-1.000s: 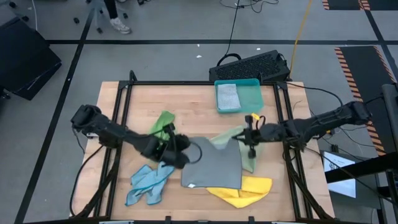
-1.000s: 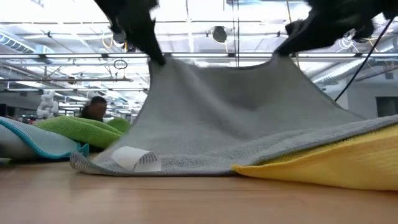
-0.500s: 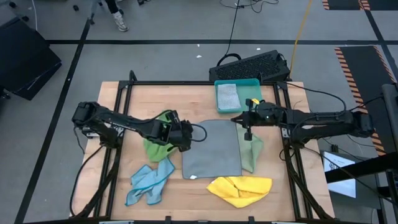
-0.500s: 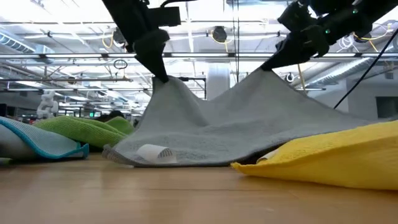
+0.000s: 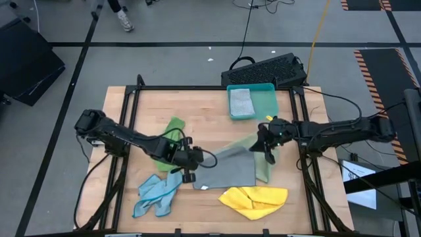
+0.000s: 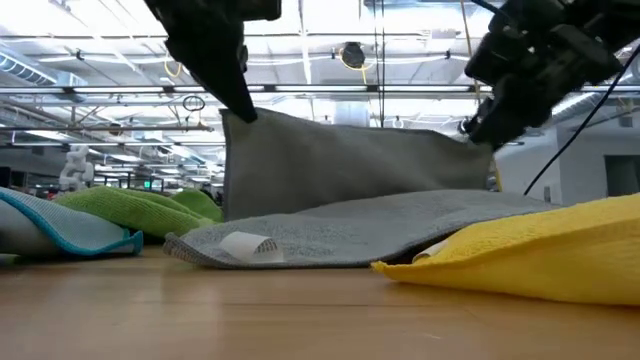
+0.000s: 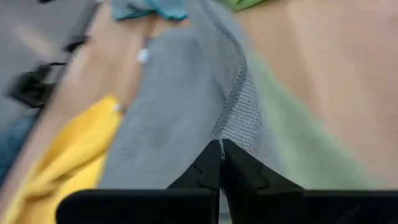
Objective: Fold microfiber towels
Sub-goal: Fold the gray microfiber cloth
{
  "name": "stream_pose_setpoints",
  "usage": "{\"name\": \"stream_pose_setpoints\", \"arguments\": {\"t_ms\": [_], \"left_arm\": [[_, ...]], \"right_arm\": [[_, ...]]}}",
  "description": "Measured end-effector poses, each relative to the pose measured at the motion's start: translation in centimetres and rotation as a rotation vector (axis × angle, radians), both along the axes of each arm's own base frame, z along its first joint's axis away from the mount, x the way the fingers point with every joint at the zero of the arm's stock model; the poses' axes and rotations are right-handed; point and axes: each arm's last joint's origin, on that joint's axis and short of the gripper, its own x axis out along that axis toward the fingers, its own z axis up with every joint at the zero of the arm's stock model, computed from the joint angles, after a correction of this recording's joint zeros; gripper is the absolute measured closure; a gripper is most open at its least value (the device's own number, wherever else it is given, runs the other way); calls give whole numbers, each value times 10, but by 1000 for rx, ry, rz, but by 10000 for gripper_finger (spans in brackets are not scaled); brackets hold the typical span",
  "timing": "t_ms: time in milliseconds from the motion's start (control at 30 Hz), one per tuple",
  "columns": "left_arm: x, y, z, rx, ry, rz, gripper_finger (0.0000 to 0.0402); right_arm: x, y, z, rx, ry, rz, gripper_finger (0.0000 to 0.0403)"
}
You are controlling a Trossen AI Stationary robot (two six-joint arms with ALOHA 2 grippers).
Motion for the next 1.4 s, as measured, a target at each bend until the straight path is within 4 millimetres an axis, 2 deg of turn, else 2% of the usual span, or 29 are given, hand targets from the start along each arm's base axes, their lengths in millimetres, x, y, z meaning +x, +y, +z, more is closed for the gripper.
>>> {"name": "stream_pose_setpoints", "arguments": {"t_ms": [100, 233, 400, 500, 733, 833, 1167, 1400], "left_arm": [[-1, -6, -2, -17, -14, 2, 396], [-3, -7, -16, -38, -40, 15, 396], [-9, -7, -29, -82, -12, 86, 394], [-10, -11, -29, -97, -21, 94, 397], [-7, -28, -24, -152, -108, 65, 394], [-8, -33, -24, -147, -124, 67, 398], [-2, -38, -50, -116, -43, 93, 395], [-4, -37, -54, -117, -12, 98, 397]], "right_arm": [[-3, 8, -10, 76, -21, 31, 399], [-7, 18, -20, 129, -64, 50, 399], [-10, 27, -24, 170, -112, 83, 399], [-10, 33, -23, 188, -128, 107, 399], [-12, 46, -23, 201, -116, 175, 399], [-13, 49, -25, 162, -110, 148, 399], [-7, 62, -41, 166, -28, 161, 399], [-6, 71, -52, 172, 30, 194, 399]]}}
